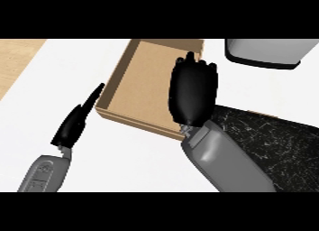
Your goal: Pick the lemon from the tray and place it in the cardboard box
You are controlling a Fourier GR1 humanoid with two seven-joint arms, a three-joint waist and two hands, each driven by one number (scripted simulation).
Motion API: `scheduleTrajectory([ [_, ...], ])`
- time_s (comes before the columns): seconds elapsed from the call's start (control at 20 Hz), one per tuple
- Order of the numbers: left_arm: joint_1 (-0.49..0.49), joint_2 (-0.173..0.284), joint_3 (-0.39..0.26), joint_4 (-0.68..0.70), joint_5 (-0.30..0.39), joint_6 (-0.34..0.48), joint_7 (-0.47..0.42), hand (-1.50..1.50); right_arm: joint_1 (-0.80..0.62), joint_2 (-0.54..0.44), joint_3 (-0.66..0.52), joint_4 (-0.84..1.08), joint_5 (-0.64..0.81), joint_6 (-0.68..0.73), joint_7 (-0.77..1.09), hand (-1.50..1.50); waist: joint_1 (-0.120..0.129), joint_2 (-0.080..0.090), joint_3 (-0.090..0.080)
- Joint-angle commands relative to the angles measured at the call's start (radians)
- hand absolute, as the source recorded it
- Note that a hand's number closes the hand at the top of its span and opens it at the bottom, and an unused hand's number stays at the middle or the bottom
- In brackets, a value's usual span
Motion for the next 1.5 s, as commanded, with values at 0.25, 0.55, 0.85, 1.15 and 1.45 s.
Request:
scheduleTrajectory([
  [0.25, 0.004, -0.002, 0.016, 0.029, -0.001, 0.014, -0.02, 0.0, -0.307, 0.002, 0.031, 0.19, -0.211, 0.065, 0.356, 1.5, -0.034, 0.01, 0.002],
  [0.55, 0.004, 0.006, 0.049, 0.076, -0.002, 0.036, -0.052, 0.0, -0.428, 0.002, -0.018, 0.39, -0.314, 0.06, 0.343, 1.5, -0.072, 0.014, 0.002],
  [0.85, -0.028, 0.005, 0.049, 0.065, 0.003, 0.024, -0.022, 0.0, -0.356, 0.002, -0.105, 0.473, -0.567, -0.034, 0.334, -1.5, -0.072, 0.018, 0.005],
  [1.15, -0.021, 0.006, 0.058, 0.08, 0.001, 0.027, -0.043, 0.0, -0.399, 0.002, -0.001, 0.578, -0.7, -0.295, 0.164, -1.5, -0.081, 0.016, 0.005],
  [1.45, 0.016, 0.008, 0.048, 0.047, -0.005, 0.028, -0.043, 0.0, -0.401, 0.002, -0.056, 0.516, -0.679, -0.643, 0.052, -1.5, -0.066, 0.014, 0.007],
])
